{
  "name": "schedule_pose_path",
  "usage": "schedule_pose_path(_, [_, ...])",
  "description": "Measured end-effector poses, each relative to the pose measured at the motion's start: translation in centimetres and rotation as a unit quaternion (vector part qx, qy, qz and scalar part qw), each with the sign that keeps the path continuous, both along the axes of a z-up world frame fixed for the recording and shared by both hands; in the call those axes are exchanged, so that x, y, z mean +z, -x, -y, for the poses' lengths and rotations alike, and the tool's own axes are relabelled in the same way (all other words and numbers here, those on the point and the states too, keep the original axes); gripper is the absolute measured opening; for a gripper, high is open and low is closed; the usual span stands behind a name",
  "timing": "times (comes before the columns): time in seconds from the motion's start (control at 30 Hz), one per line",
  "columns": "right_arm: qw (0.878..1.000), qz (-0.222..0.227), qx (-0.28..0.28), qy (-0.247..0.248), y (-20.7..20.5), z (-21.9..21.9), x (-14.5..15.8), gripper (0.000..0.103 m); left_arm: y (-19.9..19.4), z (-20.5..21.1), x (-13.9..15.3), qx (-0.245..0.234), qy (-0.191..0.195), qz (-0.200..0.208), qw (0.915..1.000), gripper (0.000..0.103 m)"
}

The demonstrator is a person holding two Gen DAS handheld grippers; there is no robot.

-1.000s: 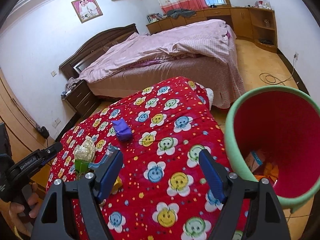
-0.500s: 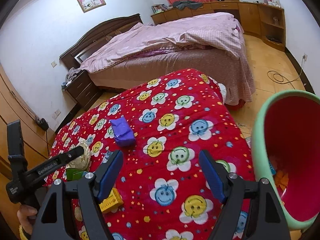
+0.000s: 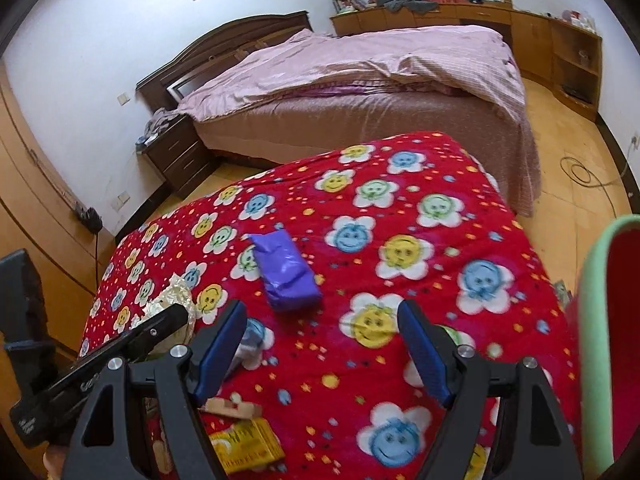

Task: Collect trash
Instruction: 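Grasp the white tissue with the left tool while the right tool grasps the purple wrapper, then carry the tissue and purple wrapper over the red bucket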

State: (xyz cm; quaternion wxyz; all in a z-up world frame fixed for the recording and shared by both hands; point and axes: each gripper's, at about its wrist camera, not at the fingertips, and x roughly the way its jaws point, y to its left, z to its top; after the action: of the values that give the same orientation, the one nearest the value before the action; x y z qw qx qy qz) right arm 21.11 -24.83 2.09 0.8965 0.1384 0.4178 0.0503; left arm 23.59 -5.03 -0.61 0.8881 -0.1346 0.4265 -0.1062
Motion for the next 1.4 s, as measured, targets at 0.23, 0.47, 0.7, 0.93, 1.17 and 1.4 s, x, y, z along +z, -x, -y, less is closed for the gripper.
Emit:
schedule_pose_path(0.23, [1.000, -0.001, 0.021, 0.007, -1.7, -1.8, -0.9, 0.065, 0.5, -1.1, 0.9, 0.015, 0.013, 0.028, 0.9994, 0.030])
schedule_pose_path(0.47, [0.999, -0.012, 0.030, 0.015, -2.4, -2.6, -2.1, 0.036, 0.6, -2.3, 1.2, 0.030, 0.029, 0.031, 0.9986, 0.030])
schedule_pose_path(0.7, [1.000, -0.008, 0.025, 0.010, -1.5, -2.2, -1.7, 0.028, 1.2, -1.8, 2.0, 0.022, 0.028, 0.033, 0.9988, 0.030])
schedule_pose_path(0.93, [1.000, 0.011, 0.018, -0.007, 1.5, -1.0, 0.3, 0.028, 3.1, -0.7, 4.1, 0.001, 0.016, 0.045, 0.9989, 0.030])
schedule_pose_path(1.17, [0.999, 0.030, 0.008, -0.019, 5.5, 0.3, 2.2, 0.027, 5.7, 0.9, 5.8, -0.018, 0.010, 0.056, 0.9982, 0.030])
schedule_pose_path(1.4, [0.998, 0.051, -0.008, -0.027, 9.9, 1.9, 4.1, 0.027, 8.3, 2.5, 6.8, -0.037, 0.010, 0.060, 0.9974, 0.030])
